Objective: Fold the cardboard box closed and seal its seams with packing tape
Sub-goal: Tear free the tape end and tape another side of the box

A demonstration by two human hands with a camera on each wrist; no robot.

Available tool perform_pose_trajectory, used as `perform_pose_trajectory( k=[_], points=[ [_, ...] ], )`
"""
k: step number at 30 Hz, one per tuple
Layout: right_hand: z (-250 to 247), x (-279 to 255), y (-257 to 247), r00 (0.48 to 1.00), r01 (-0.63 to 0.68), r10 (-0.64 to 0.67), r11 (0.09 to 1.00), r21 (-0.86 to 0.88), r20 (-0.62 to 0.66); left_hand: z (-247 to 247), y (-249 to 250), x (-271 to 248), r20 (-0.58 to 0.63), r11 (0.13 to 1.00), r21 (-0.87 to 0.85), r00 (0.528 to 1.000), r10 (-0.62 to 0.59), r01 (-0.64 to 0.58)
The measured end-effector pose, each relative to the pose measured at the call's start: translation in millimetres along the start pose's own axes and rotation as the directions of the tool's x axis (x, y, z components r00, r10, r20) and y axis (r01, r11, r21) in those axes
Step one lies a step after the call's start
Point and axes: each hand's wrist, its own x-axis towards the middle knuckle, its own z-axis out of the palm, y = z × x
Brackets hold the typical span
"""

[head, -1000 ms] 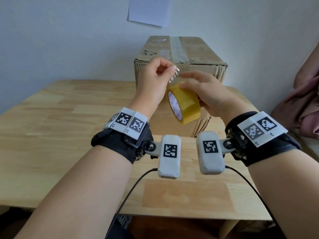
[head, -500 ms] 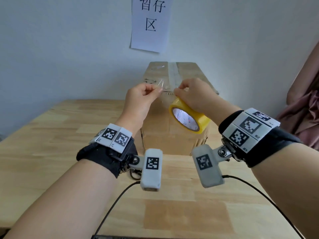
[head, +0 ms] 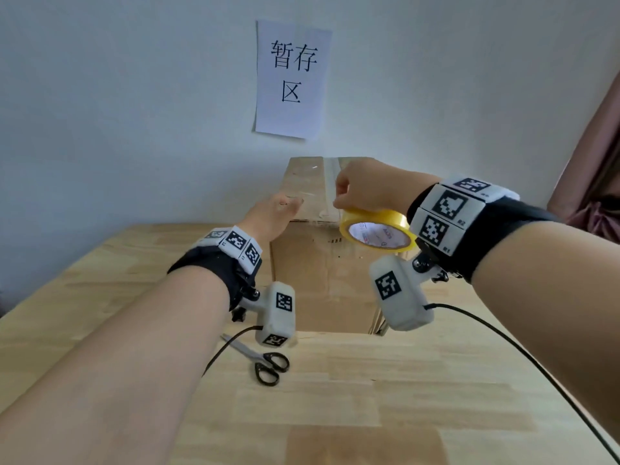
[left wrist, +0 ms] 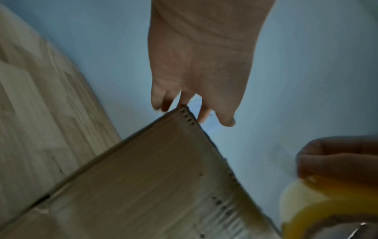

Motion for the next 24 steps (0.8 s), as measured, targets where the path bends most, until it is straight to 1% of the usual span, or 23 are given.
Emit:
perform_pose_trajectory(
  k=[1, 3, 5, 7, 9, 11, 12, 15, 17, 18, 20, 24],
  points=[
    [0, -1, 3, 1.000, 0.004, -0.004, 1.000, 0.004, 0.016, 3, -3, 0, 0.033, 0.999, 0.040, 0.999, 0.002, -0.003],
    [0, -3, 8, 0.999, 0.011, -0.010, 1.000, -0.007, 0.044, 7, -5, -1, 0.004, 0.997, 0.069, 1.000, 0.024, -0.024],
    [-1, -6, 11, 0.998, 0.010, -0.008, 0.999, -0.036, 0.060, 12, 2, -6, -0.031, 0.995, 0.053, 0.995, 0.091, -0.089],
    [-1, -7, 13, 0.998, -0.003, 0.007, 0.998, -0.061, 0.068, 18, 10, -8, -0.035, 0.993, 0.022, 0.992, 0.120, -0.119],
    [2, -7, 13, 0.997, -0.015, 0.021, 0.997, -0.073, 0.076, 21, 14, -6, -0.012, 0.996, -0.008, 0.996, 0.083, -0.083],
    [5, -8, 13, 0.996, -0.013, 0.020, 0.996, -0.083, 0.081, 19, 19, -7, 0.030, 0.999, 0.006, 0.998, 0.053, -0.054],
    [6, -8, 13, 0.997, -0.012, 0.020, 0.996, -0.090, 0.079, 16, 23, -8, 0.031, 0.999, -0.008, 0.998, 0.053, -0.053],
    [8, -9, 12, 0.998, -0.008, 0.015, 0.995, -0.099, 0.067, 6, 34, -14, 0.002, 0.987, -0.126, 0.995, 0.099, -0.098],
    [8, -8, 11, 0.997, -0.008, 0.015, 0.997, -0.082, 0.075, 2, 40, -19, 0.087, 0.994, -0.077, 0.992, 0.089, -0.082],
    [8, -8, 11, 0.997, -0.007, 0.013, 0.997, -0.073, 0.079, 0, 41, -22, 0.144, 0.996, -0.031, 0.986, 0.085, -0.081],
    [7, -7, 9, 0.997, 0.005, 0.000, 0.998, -0.064, 0.077, -4, 42, -24, 0.219, 0.995, -0.005, 0.971, 0.094, -0.096],
    [5, -4, 6, 0.997, 0.021, -0.018, 0.999, -0.046, 0.070, -12, 39, -23, 0.242, 0.997, -0.031, 0.967, 0.079, -0.074]
  ],
)
